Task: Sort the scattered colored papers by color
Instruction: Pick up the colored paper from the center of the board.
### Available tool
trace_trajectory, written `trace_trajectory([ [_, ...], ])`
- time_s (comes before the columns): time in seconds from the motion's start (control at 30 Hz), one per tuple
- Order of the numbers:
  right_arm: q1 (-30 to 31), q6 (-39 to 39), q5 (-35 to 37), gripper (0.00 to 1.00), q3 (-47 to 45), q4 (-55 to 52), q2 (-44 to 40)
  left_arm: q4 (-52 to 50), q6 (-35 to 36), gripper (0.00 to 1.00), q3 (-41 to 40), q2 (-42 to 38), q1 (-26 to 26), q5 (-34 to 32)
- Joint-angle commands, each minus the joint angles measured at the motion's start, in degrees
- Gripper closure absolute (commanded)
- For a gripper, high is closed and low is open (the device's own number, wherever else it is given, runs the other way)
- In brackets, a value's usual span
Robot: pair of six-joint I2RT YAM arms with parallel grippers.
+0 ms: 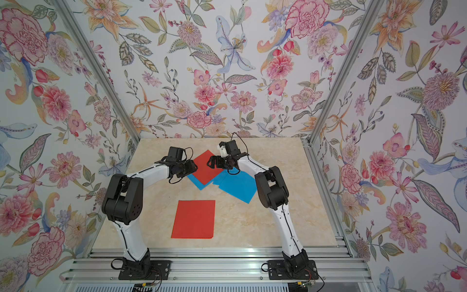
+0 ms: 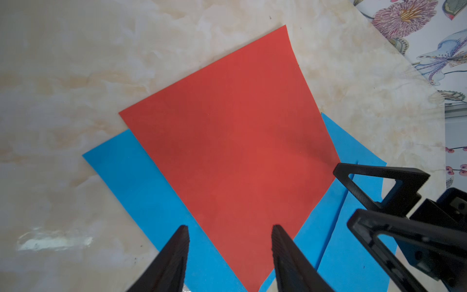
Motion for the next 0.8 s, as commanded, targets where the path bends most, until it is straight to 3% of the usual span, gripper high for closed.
trace_trajectory([
  [0.0,-0.3,0.6,-1.9,0.0,3.0,-0.8,2.5,0.4,-1.3,0.45,1.3,1.7,0.9,0.7],
  [0.77,0.0,1.8,-2.7,0.0,2.1,-1.4,4.9,3.6,-2.4,0.45,-1.9,2.7,0.9,-1.4],
])
